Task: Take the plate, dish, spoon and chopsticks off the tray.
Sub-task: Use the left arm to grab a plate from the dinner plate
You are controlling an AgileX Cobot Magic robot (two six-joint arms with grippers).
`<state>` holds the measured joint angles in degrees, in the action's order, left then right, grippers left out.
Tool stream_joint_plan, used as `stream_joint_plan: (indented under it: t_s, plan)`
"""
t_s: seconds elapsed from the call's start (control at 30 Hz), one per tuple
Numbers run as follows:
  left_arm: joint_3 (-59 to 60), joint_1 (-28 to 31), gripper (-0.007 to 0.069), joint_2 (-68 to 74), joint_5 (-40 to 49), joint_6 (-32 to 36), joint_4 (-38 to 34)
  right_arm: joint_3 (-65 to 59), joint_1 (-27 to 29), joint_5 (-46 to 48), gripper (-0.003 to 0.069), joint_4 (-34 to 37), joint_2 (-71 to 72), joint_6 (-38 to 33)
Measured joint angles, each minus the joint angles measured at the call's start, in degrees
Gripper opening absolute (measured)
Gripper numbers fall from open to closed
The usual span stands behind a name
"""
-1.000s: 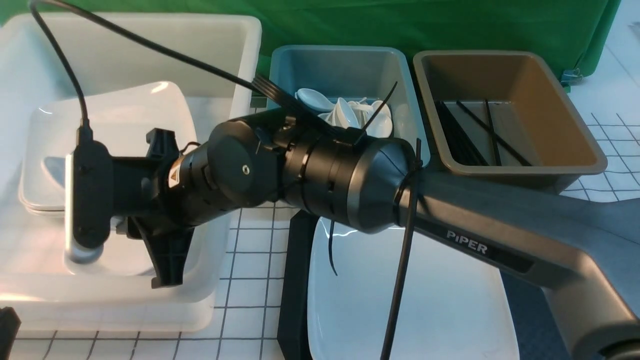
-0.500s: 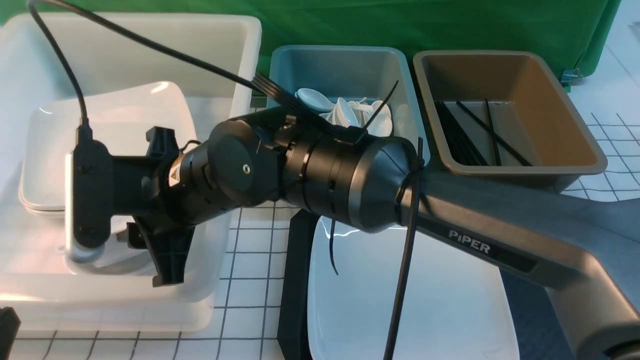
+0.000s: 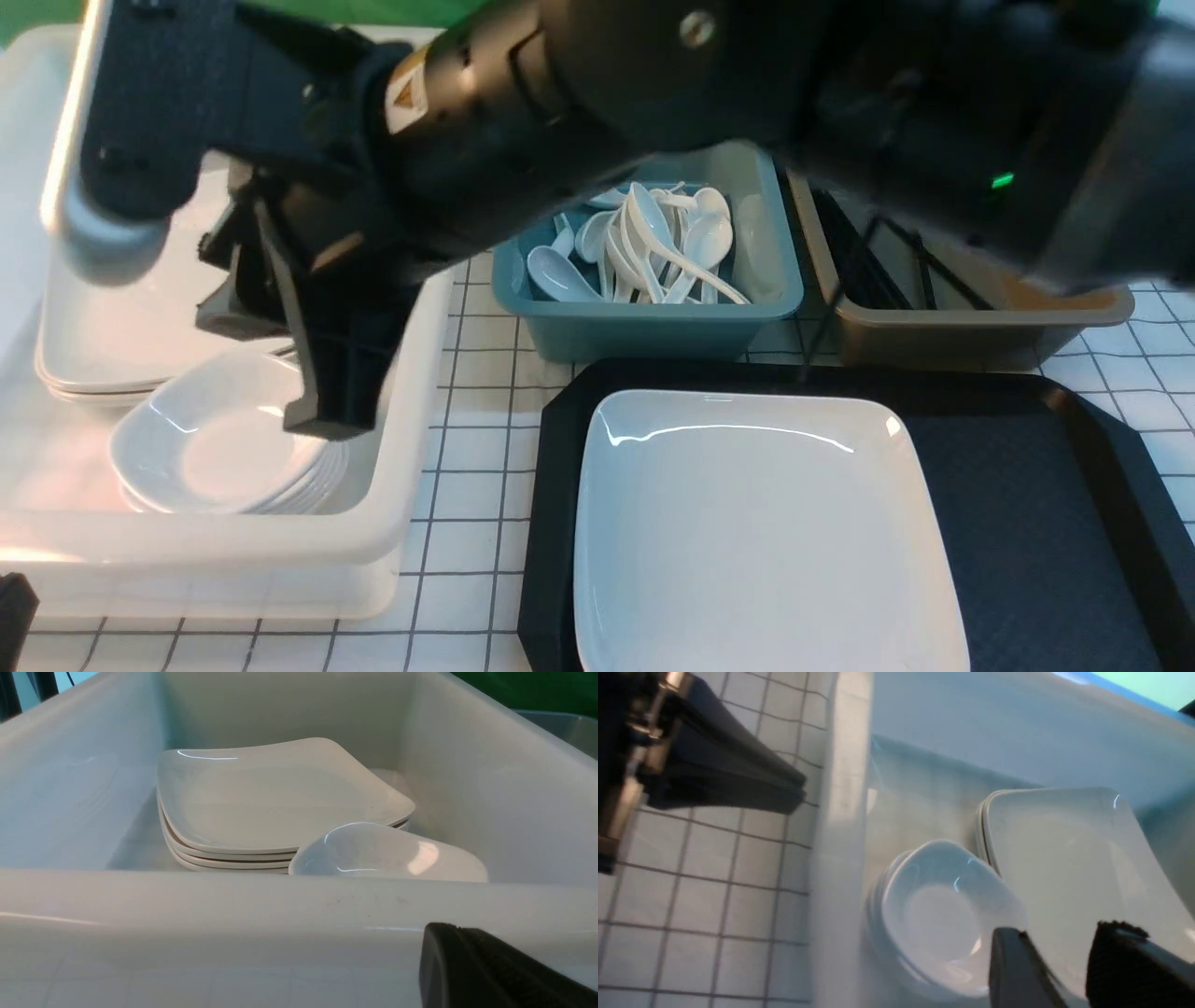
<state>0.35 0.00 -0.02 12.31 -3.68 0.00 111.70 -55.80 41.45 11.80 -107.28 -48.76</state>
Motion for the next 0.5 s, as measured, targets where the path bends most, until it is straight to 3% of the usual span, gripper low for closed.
stream_joint_plan:
  t_s: [0.17, 0.3, 0.37, 0.5]
  plan:
    - [0.0, 0.0, 0.0020, 0.0, 0.0, 0.0, 0.0, 0.0, 0.0, 18.0, 0.0057, -10.0, 10.8, 13.7]
    - [0.0, 0.0, 0.0020, 0.0, -0.3, 0.0, -0.6, -0.4, 0.0, 23.5, 0.0030, -19.2, 17.7, 24.7]
    - [0.0, 0.0, 0.0020, 0.0, -2.5, -1.5, -7.7, -2.5, 0.0, 23.5, 0.0030, -25.2, 23.1, 30.3]
    - [0.0, 0.0, 0.0020, 0.0, -7.3, -7.8, -28.5, -8.5, 0.0, 23.5, 0.0030, -29.5, 30.9, 35.9]
